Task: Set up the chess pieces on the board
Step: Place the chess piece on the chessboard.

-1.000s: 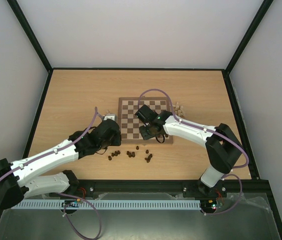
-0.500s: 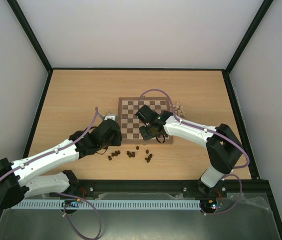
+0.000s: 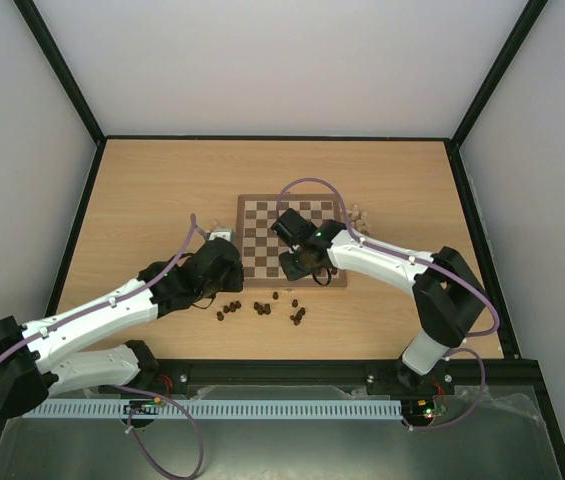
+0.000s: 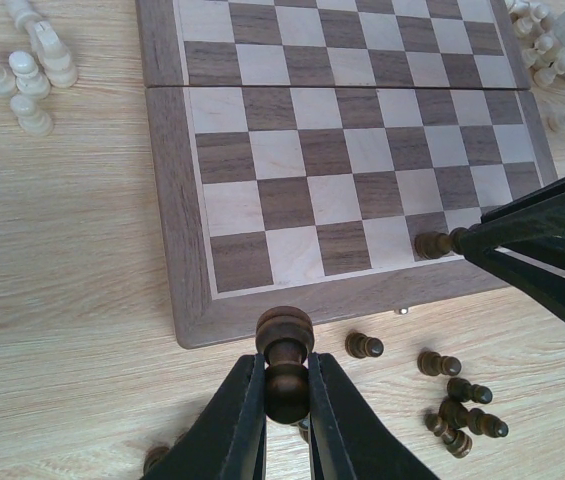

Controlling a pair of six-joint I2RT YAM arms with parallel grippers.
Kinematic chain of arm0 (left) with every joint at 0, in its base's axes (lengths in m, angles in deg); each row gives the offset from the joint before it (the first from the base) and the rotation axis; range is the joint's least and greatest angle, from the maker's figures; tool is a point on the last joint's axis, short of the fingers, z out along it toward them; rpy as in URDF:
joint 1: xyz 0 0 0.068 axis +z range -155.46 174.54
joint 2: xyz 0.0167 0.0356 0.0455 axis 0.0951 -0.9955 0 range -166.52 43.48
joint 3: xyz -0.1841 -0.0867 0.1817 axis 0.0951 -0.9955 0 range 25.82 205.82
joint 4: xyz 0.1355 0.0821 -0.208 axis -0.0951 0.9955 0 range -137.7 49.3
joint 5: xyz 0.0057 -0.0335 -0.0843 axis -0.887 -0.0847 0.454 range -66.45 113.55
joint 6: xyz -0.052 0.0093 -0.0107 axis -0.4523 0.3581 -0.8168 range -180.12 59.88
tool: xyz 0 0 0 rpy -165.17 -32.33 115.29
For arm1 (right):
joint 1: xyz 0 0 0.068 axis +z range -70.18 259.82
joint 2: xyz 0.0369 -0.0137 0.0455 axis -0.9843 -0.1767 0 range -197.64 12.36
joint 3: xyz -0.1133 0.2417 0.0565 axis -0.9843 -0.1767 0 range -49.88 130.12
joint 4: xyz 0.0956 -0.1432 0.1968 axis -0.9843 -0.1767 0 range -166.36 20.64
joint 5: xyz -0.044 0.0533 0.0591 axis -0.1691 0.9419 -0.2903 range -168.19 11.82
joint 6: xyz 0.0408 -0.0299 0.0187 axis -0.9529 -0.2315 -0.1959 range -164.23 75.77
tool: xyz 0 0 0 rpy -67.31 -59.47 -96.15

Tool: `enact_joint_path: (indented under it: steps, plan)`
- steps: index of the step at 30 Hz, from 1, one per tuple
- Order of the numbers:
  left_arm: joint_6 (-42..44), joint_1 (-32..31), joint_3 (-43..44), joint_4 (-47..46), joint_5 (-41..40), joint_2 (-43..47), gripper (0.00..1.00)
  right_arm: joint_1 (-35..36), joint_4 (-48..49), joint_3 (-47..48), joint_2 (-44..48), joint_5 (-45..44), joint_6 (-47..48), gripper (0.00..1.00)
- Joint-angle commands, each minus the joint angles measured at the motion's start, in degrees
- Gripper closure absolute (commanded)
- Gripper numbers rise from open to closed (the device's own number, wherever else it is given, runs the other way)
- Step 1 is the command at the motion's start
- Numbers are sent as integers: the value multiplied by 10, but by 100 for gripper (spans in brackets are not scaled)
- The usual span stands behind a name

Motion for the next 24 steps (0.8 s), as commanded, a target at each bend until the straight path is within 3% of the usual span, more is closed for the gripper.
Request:
enact_joint_path:
  steps: [1, 24]
  plan:
    - [8, 3, 1, 1, -1, 6, 94, 6, -39, 24, -15, 10, 7, 88]
    - [8, 3, 4, 0, -1, 0, 94, 16, -33, 56, -55, 23, 17, 88]
